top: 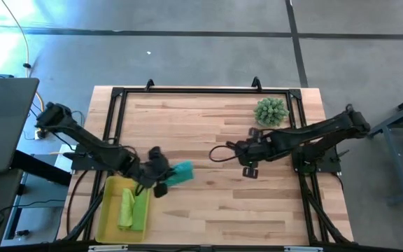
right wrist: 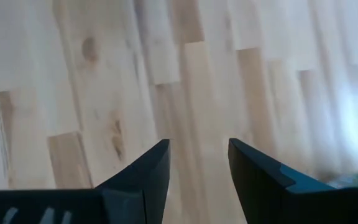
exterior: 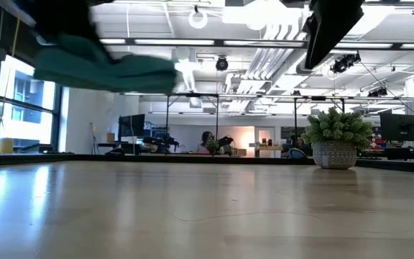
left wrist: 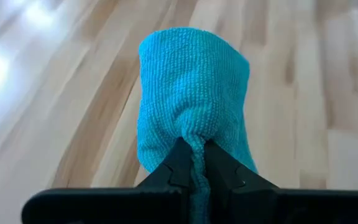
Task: Roll microfiber towels into tight, uniform cylinder then place into a basket
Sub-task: Put the blue microfiber towel into the yellow bin
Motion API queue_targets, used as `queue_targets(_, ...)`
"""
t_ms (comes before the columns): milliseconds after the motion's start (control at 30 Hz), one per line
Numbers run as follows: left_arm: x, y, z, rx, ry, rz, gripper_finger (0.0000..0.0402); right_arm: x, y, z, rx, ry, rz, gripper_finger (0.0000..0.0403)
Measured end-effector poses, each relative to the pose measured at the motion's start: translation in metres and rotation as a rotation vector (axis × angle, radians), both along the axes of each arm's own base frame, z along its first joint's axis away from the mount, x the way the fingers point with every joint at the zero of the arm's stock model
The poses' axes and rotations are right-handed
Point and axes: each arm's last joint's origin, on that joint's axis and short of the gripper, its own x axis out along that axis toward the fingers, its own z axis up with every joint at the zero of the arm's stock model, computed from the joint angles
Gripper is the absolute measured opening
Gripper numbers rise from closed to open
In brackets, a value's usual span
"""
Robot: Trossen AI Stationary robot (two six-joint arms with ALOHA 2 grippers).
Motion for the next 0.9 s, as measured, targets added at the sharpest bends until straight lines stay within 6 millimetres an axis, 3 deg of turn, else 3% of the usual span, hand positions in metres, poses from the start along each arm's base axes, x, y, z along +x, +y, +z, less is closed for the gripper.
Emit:
queue_targets(200, -0.038, -0.023, 0.025, -0.149, 0.156, 0.159, 0.0006, -0.021, -0.002, 0.021, -0.052, -0.081, -0.066, 0.0156)
queue_targets(500, -0.091, -0.063, 0.068, -0.444, 0.442, 0.374, 0.0006, -0.031, -0.006, 0.031, -0.105, -0.127, -0.076, 0.0156)
queue_targets(700, -0.123, -0.07, 0.064, -0.412, 0.671, 0.658, 0.0004, -0.031, -0.007, 0.032, -0.136, -0.138, -0.072, 0.0156)
queue_targets(900, -0.124, -0.086, 0.045, -0.305, 0.837, 0.822, 0.0004, -0.03, -0.007, 0.032, -0.135, -0.142, -0.073, 0.0156)
